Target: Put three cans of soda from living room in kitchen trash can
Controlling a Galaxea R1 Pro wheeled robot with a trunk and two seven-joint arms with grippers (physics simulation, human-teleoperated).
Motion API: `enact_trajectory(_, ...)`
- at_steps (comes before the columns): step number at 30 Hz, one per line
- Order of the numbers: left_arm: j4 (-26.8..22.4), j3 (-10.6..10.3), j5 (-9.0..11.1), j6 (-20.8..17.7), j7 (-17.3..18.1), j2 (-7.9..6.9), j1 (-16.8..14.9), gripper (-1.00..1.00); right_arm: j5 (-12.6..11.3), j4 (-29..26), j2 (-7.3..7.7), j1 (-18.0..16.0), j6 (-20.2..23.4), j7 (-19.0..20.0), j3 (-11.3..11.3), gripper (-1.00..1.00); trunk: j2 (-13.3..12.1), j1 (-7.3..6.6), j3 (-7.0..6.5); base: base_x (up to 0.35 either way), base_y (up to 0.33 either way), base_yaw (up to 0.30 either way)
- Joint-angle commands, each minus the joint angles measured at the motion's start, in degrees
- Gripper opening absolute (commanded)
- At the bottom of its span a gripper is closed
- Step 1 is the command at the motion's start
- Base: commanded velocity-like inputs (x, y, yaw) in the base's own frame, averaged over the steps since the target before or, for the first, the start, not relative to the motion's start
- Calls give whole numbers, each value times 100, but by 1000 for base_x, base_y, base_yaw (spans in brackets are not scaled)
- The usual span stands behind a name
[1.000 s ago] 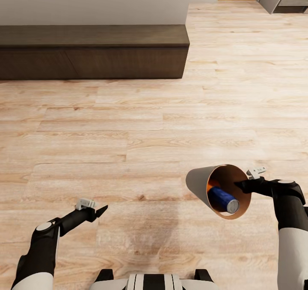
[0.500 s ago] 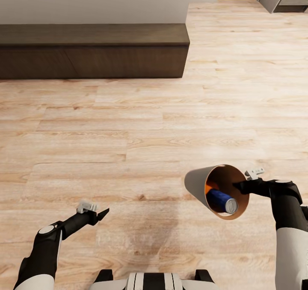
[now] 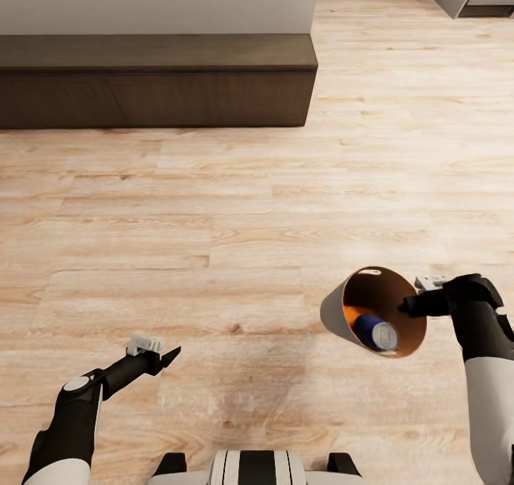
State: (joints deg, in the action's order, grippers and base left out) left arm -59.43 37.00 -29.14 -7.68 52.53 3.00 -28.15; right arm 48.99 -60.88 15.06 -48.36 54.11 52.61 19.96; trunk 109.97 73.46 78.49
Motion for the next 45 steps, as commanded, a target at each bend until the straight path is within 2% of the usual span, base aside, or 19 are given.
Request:
enact_trajectory(1,7,0,2,7,-67,-1,-1,100,-125,86,126,-180,269,219,-194,-100,42,22,19,0,0,0)
enact_trajectory(2,8,0,3,10,-98,-1,-2,100,-108,152,202,-266,334,330,-275,-100,82,44,37,0,0,0)
enact_trajectory(3,14,0,3,14,-148,-1,0,100,-81,322,365,-432,426,584,-424,-100,122,66,54,0,0,0)
enact_trajectory(4,20,0,2,17,-165,-1,1,100,-68,420,450,-514,459,721,-499,-100,162,88,72,0,0,0)
enact_trajectory(5,40,0,0,25,-213,-1,0,100,-36,693,677,-746,524,1102,-764,-100,202,110,90,0,0,0)
enact_trajectory(7,51,0,3,72,-276,-1,-2,100,-13,894,924,-953,567,1424,-1124,-100,242,132,108,0,0,0)
enact_trajectory(8,52,0,3,89,-285,-1,-3,100,-9,922,979,-984,572,1470,-1187,-100,242,132,108,0,0,0)
enact_trajectory(9,55,0,4,134,-299,-1,-1,100,2,977,1107,-1043,585,1559,-1312,-100,242,132,108,0,0,0)
enact_trajectory(11,59,0,4,166,-310,-2,-2,100,104,1001,1183,-1073,589,1606,-1375,-100,242,132,108,0,0,0)
enact_trajectory(14,59,0,5,201,-316,-2,-1,100,363,1017,1217,-1090,589,1631,-1405,-100,322,176,144,0,0,0)
enact_trajectory(15,62,0,2,218,-320,-2,-1,100,561,1024,1222,-1096,589,1641,-1412,-100,363,198,162,0,0,0)
enact_trajectory(16,64,0,0,228,-322,-3,-2,100,649,1026,1222,-1098,589,1646,-1412,-100,403,220,180,0,0,0)
enact_trajectory(17,65,0,-2,265,-342,-7,0,100,874,1031,1214,-1102,589,1657,-1418,-100,443,242,198,0,0,0)
enact_trajectory(18,64,0,-3,283,-350,-5,-1,100,931,1032,1209,-1103,589,1660,-1421,-100,483,264,216,0,0,0)
enact_trajectory(26,62,0,-1,318,-362,-2,0,100,1029,1036,1215,-1106,589,1665,-1424,-100,804,439,360,0,0,0)
enact_trajectory(34,65,0,-3,319,-364,-1,-1,100,1041,1196,1224,-1105,589,1665,-1430,-100,804,439,360,0,0,0)
enact_trajectory(45,110,0,1,323,-451,-7,0,100,1042,1253,1213,-1105,589,1665,-1449,-100,1245,681,557,0,0,0)
